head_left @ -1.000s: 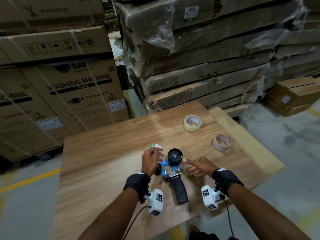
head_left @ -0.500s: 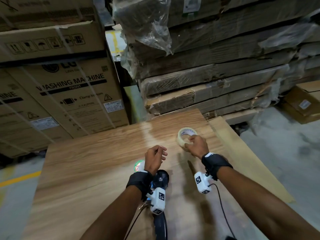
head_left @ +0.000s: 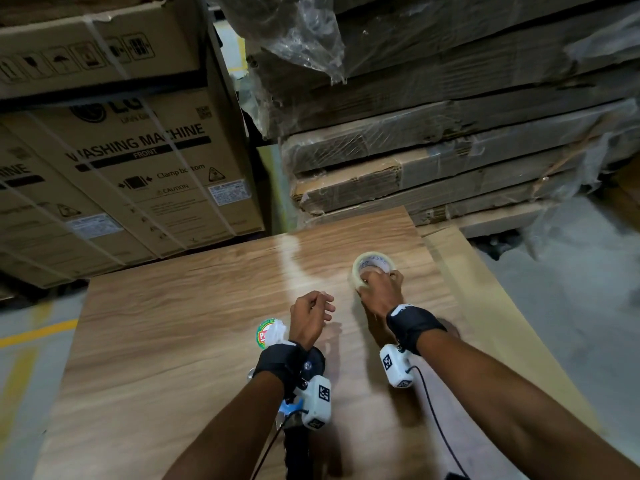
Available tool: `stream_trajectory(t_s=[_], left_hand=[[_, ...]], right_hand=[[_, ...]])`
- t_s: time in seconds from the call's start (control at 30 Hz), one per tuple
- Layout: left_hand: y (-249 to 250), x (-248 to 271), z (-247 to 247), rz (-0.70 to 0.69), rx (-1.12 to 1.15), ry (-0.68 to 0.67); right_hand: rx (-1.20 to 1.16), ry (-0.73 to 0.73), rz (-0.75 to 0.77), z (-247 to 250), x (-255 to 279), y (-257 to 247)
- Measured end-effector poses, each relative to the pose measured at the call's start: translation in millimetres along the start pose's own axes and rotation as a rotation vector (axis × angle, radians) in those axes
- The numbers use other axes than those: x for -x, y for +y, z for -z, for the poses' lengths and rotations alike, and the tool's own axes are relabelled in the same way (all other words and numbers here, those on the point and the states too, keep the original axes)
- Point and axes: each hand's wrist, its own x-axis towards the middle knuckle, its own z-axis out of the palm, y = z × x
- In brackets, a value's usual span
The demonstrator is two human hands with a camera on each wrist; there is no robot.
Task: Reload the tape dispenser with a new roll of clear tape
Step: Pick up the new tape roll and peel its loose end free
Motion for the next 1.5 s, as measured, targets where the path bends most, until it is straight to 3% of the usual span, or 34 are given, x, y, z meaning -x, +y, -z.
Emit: stream_trajectory(t_s=[0.13, 0.33, 0.63, 0.93, 1.07, 1.2, 1.27, 1.37, 1.5], left_hand=[[-3.2, -1.8, -3.9, 0.004, -0.005, -0.019], [14.8, 7.9, -10.0, -0.096, 0.032, -0.041], [36.0, 26.9, 6.8, -0.237, 0.158, -0.158], [50.4, 63.8, 55.1, 0.045, 0.365, -0.307], [50.6, 78.1, 78.2, 0.079, 0.425, -0.356], [50.1, 89.8, 97.5, -0.042, 0.414, -0.39], [49.1, 94.4, 105.2, -0.156, 0.368, -0.421], [48.9, 100.3, 115.6, -0.283, 0.298, -0.495], [50.0, 112.9, 127.7, -0.332, 0.182, -0.545]], right_hand=[[-0.101, 0.022, -0.017, 1.3, 9.0, -1.3], [-0.48, 0.085, -0.062, 10.8, 36.2, -5.1], [-0.95, 0.026, 0.057, 17.6, 95.9, -34.7], [-1.154, 0.025, 0.118, 30.6, 140.9, -84.6], [-1.187, 0.056, 0.134, 29.0, 157.8, -107.7], [-1.28, 0.142, 0.021, 29.4, 171.2, -125.0], [-1.269, 0.107, -0.029, 29.6, 173.9, -130.8], [-1.252, 0.071, -0.056, 31.2, 180.8, -139.2], [-1.3, 0.071, -0.031, 34.9, 192.5, -147.9]])
